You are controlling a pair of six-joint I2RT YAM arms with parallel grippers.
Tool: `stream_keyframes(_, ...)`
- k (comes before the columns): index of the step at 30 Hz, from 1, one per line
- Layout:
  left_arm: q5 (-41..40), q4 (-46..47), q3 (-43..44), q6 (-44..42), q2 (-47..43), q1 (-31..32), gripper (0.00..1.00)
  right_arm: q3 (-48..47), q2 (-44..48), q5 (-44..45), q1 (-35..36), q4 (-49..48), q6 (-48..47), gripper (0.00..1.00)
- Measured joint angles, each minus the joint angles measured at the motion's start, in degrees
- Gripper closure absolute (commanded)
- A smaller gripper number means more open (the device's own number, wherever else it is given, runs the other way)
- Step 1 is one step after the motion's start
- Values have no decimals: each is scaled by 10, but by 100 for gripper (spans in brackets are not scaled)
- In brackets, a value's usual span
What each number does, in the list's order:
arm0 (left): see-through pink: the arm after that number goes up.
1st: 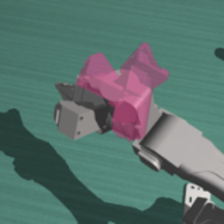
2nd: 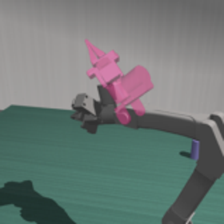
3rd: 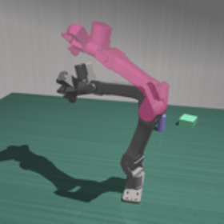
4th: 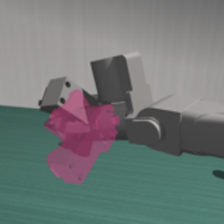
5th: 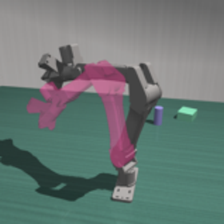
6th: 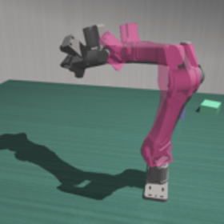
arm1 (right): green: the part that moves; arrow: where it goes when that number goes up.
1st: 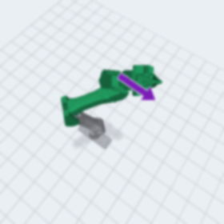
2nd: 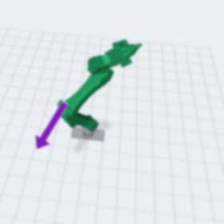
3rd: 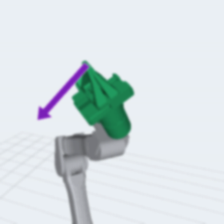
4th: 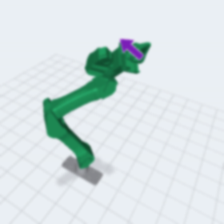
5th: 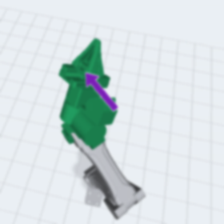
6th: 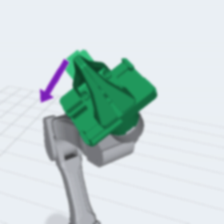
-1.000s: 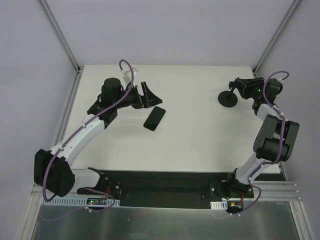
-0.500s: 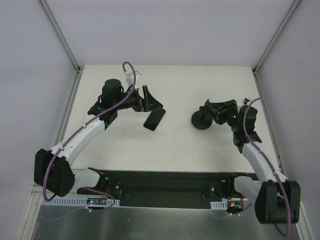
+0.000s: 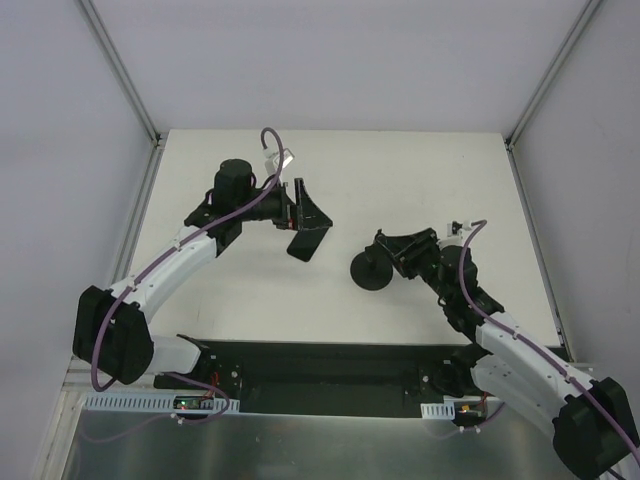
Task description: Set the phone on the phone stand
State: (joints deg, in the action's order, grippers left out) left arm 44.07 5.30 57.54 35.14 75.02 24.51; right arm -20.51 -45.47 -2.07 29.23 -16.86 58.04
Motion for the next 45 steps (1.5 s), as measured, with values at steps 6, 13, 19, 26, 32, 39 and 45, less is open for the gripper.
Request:
stream_keyframes(6, 15, 0, 0, 2, 24, 32, 3, 45, -6, 75, 43, -82, 75, 99)
stream_keyframes(13, 32, 3, 0, 6, 50, 67, 3, 70, -24, 107, 56, -137, 141, 60)
stream_keyframes(19, 38, 4, 0, 9, 58, 74, 3, 38, -56, 73, 56, -101, 93, 21)
stream_keyframes(26, 39, 5, 1, 9, 57, 74, 4, -1, 1, 46, 55, 51, -37, 0)
stream_keyframes(32, 34, 1, 4, 15, 52, 74, 4, -30, 56, 0, 22, 161, -117, 4)
stream_keyframes(39, 33, -11, 25, 8, 35, 74, 4, -62, 41, -111, -58, 209, -169, 4)
stream_keyframes(45, 33, -19, 25, -28, 26, 74, 6, -103, 12, -216, -102, 223, -233, 4)
